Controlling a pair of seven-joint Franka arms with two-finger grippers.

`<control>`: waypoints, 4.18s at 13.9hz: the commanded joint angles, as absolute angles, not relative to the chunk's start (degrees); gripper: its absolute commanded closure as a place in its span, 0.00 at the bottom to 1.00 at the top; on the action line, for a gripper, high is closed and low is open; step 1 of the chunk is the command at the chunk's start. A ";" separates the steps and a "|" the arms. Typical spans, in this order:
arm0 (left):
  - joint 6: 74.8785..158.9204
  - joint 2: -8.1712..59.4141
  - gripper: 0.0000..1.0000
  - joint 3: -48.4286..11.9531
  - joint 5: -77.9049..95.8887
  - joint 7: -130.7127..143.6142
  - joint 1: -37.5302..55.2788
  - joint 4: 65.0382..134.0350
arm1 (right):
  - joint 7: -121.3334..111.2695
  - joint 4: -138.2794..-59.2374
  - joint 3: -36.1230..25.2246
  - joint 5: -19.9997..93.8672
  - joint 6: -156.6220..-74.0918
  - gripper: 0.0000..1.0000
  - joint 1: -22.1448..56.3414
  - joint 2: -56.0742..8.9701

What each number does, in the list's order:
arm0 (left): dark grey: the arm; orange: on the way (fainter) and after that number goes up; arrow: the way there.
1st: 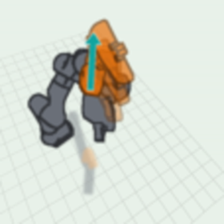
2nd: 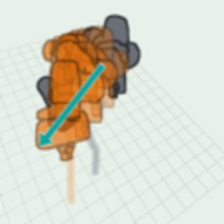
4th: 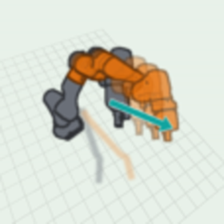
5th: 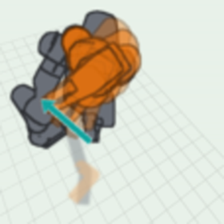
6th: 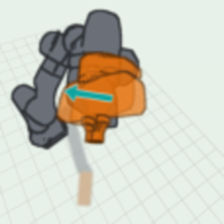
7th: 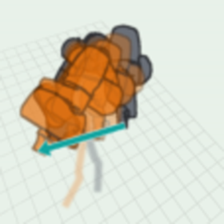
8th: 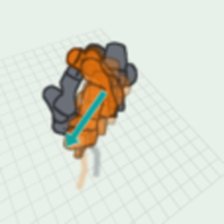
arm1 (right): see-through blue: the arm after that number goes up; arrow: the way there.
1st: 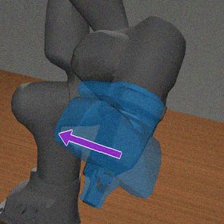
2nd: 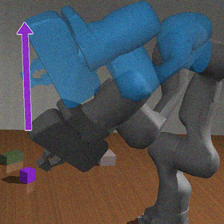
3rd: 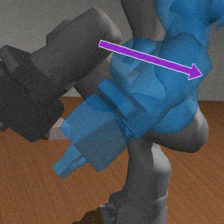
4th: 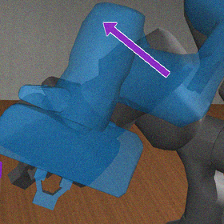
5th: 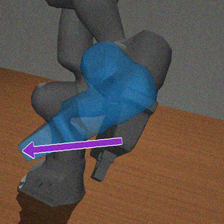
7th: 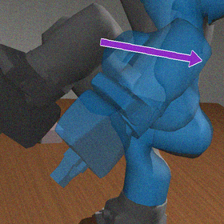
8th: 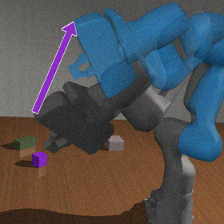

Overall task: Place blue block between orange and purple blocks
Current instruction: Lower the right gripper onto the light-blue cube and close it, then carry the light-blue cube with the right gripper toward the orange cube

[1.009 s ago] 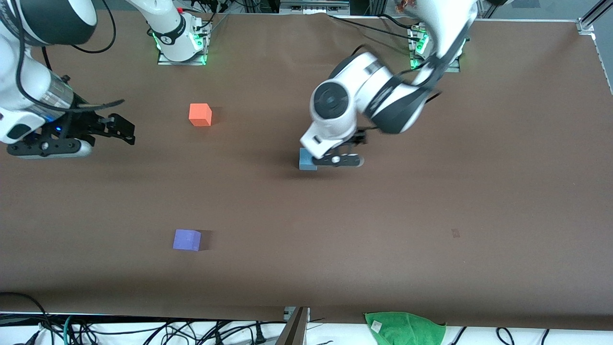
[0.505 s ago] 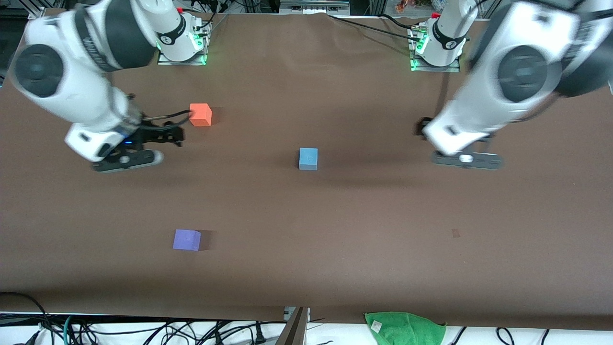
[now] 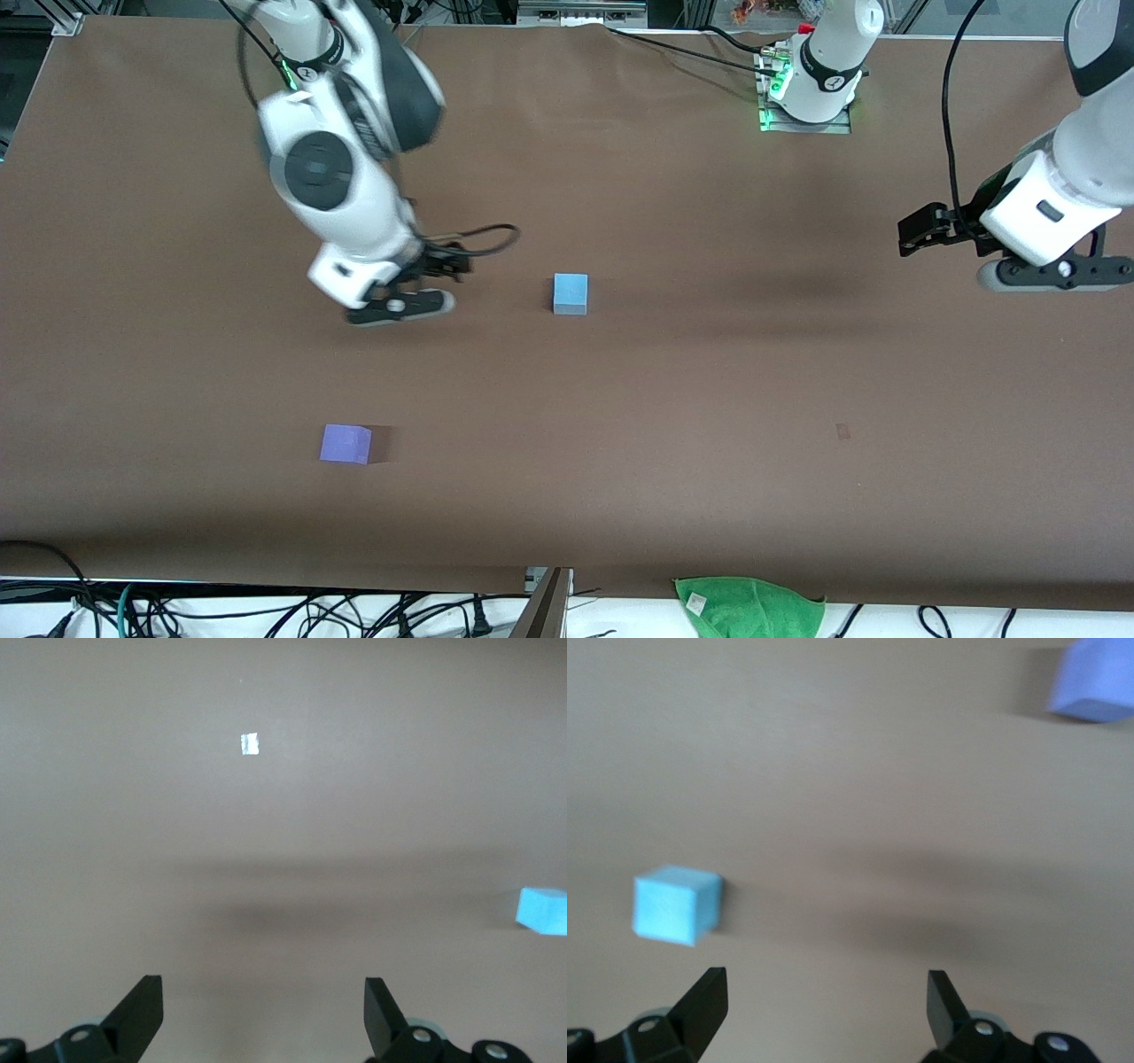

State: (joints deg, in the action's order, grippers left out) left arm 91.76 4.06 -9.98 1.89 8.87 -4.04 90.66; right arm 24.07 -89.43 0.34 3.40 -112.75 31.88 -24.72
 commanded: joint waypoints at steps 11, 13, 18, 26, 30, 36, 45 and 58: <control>91.32 -3.08 0.00 -3.60 1.23 -0.53 -0.79 97.30 | 46.58 -81.99 -0.70 2.90 -126.39 0.01 45.97 -43.51; 91.14 -1.85 0.00 -3.95 1.14 -0.35 -0.70 95.72 | 46.76 -83.05 -0.62 3.08 -126.39 0.01 46.14 -43.51; 91.14 -1.41 0.00 -4.04 1.14 -0.35 -0.70 95.10 | 49.21 -83.94 -0.44 3.69 -127.35 0.01 46.76 -43.77; 90.97 -1.41 0.00 -4.13 1.32 -0.35 -0.70 95.01 | 49.31 -83.85 -0.44 3.69 -130.78 0.13 46.85 -45.96; 90.88 -1.49 0.00 -4.04 1.23 -0.35 -0.70 95.01 | 48.26 -83.50 -0.44 3.34 -131.13 0.41 46.76 -46.06; 90.79 -1.49 0.00 -4.13 1.32 -0.35 -0.70 95.10 | 39.15 -83.05 -0.79 3.96 -121.67 0.50 38.95 -39.65; 90.44 -1.49 0.00 -4.48 1.32 -0.35 -0.70 95.01 | 3.64 -111.22 -4.31 7.01 -127.13 0.49 19.89 -21.99; 86.13 -1.23 0.00 -3.78 1.23 -3.25 -5.71 95.97 | 6.42 -119.18 -5.71 8.26 -139.12 0.49 18.46 -23.46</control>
State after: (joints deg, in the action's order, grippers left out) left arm 87.37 -1.96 -3.58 2.30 -1.26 -4.45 96.85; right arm 6.16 -117.67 -5.90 6.71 -137.13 18.20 -23.90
